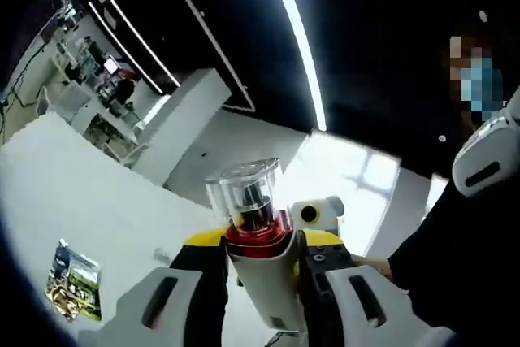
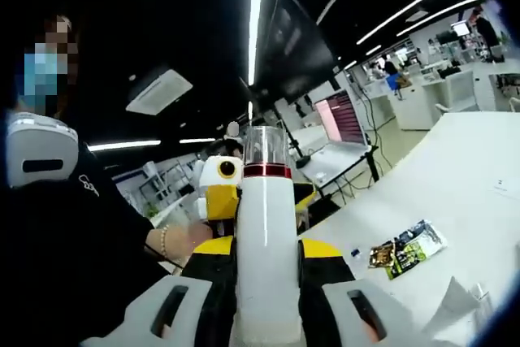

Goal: Arrange the skincare products in the storage area until every visible bottle or jar stands upright without overlapping.

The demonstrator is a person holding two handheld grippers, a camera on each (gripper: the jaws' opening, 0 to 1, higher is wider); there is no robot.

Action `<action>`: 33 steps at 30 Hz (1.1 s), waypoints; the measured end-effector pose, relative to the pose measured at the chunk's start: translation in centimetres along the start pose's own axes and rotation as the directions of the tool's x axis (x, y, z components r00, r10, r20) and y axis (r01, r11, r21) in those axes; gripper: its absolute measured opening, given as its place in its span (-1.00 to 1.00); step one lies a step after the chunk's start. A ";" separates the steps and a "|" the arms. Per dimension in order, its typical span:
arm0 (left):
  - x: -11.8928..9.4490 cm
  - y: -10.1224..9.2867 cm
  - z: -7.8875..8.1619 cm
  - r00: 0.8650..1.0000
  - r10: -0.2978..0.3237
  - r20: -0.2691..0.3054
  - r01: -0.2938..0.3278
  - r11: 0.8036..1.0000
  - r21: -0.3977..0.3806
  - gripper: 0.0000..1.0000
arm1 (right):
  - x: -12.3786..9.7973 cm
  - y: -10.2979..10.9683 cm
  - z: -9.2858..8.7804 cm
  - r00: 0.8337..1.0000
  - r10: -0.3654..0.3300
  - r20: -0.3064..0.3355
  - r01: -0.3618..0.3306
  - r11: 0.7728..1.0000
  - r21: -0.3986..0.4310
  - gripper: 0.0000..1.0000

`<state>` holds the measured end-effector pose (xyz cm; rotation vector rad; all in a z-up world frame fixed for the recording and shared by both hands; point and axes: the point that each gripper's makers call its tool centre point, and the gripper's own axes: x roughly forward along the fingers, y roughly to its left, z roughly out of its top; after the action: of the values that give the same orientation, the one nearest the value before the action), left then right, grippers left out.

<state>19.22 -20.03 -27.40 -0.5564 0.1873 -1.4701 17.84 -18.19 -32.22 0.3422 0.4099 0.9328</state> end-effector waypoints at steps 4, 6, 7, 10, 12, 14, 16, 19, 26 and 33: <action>0.9 -2.8 -0.7 0.993 -0.088 -0.074 0.092 0.994 0.052 -0.48 | -1.2 1.0 -0.2 1.000 -0.018 0.002 0.018 0.997 -0.071 -0.57; 1.5 -4.0 -1.5 0.986 -0.113 -0.125 0.125 0.988 0.088 -0.49 | -1.9 1.3 -0.6 0.999 -0.037 -0.013 0.036 0.994 -0.106 -0.57; 1.7 -4.5 -1.8 0.981 -0.126 -0.148 0.142 0.984 0.106 -0.49 | -2.3 1.3 -0.9 0.999 -0.049 -0.015 0.046 0.991 -0.125 -0.57; 2.0 -5.2 -2.4 0.963 -0.162 -0.216 0.199 0.966 0.166 -0.49 | -2.9 1.7 -1.4 0.997 -0.078 -0.018 0.073 0.982 -0.173 -0.56; 2.2 -5.6 -3.0 0.950 -0.171 -0.261 0.229 0.951 0.207 -0.49 | -3.4 1.9 -1.8 0.994 -0.111 -0.019 0.104 0.969 -0.222 -0.56; 2.4 -5.9 -3.6 0.940 -0.166 -0.297 0.240 0.943 0.232 -0.49 | -3.9 1.7 -2.4 0.987 -0.161 -0.025 0.149 0.954 -0.259 -0.56; 2.9 -6.2 -4.4 0.929 -0.165 -0.332 0.258 0.931 0.257 -0.49 | -4.4 1.3 -2.9 0.980 -0.195 -0.037 0.177 0.941 -0.287 -0.56; 3.8 -6.4 -6.0 0.910 -0.148 -0.388 0.276 0.914 0.298 -0.49 | -5.3 0.5 -4.1 0.968 -0.236 -0.083 0.199 0.929 -0.313 -0.56; 6.1 -5.3 -10.3 0.878 -0.067 -0.474 0.266 0.891 0.367 -0.50 | -7.3 -2.3 -7.2 0.933 -0.313 -0.174 0.231 0.897 -0.376 -0.54; 7.6 -3.6 -14.4 0.862 -0.011 -0.508 0.221 0.909 0.354 -0.49 | -9.1 -5.2 -10.5 0.929 -0.324 -0.181 0.229 0.884 -0.409 -0.56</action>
<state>10.43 -30.83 -36.52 0.1631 0.2467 -1.6966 11.67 -27.50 -41.97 -0.1911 0.4779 0.7502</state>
